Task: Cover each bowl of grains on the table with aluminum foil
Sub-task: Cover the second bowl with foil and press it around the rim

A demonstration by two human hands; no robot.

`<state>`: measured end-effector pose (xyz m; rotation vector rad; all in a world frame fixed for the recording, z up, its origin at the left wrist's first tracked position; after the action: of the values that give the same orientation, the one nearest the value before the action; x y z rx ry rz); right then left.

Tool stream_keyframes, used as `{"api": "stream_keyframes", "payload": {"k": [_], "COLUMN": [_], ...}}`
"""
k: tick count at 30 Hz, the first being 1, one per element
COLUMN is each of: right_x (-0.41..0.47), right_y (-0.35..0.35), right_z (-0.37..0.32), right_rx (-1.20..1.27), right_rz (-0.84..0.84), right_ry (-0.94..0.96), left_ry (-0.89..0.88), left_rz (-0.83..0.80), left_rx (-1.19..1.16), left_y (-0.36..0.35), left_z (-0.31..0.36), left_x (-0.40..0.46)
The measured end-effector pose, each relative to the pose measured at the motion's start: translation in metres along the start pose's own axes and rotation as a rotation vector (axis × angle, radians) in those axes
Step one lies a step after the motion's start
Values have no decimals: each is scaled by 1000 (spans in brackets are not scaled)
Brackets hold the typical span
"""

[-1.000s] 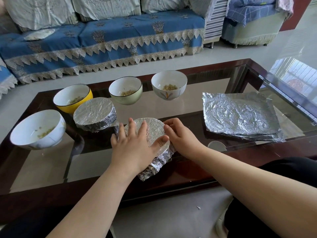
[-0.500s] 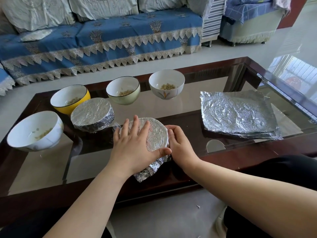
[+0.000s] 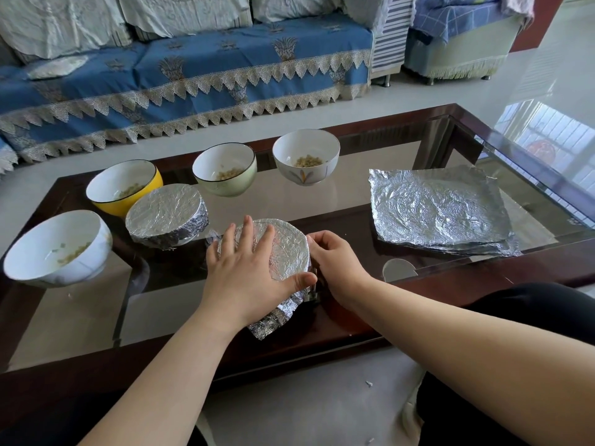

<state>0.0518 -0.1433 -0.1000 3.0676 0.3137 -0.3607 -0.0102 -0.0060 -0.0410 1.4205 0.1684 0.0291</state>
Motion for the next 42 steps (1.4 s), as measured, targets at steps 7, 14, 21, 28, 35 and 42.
{"api": "stream_keyframes", "payload": {"k": [7, 14, 21, 28, 35, 42], "right_x": [5, 8, 12, -25, -30, -12], "right_y": [-11, -12, 6, 4, -4, -2], "right_z": [1, 1, -12, -37, -58, -69], "right_rx": [189, 156, -298, -554, -883, -868], "right_rz": [-85, -27, 137, 62, -34, 60], "right_ry": [-104, -120, 87, 224, 347, 322], "left_ry": [4, 4, 5, 27, 30, 36], "left_rz": [4, 14, 17, 45, 53, 48], "left_rx": [2, 3, 5, 2, 8, 4], "left_y": [0, 0, 0, 0, 0, 0], "left_z": [0, 0, 1, -1, -3, -3], "left_x": [0, 0, -1, 0, -1, -1]}}
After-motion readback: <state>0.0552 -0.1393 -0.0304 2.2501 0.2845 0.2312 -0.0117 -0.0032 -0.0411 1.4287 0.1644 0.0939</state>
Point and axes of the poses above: each hand's wrist, its own x-axis towards the middle knuckle, its own y-axis out of the back of the hand, z = x × y, the point moved 8 cm from there along x, towards the middle knuckle, and after that the axes turned 5 degrees about -x, right-handed, at the moved point
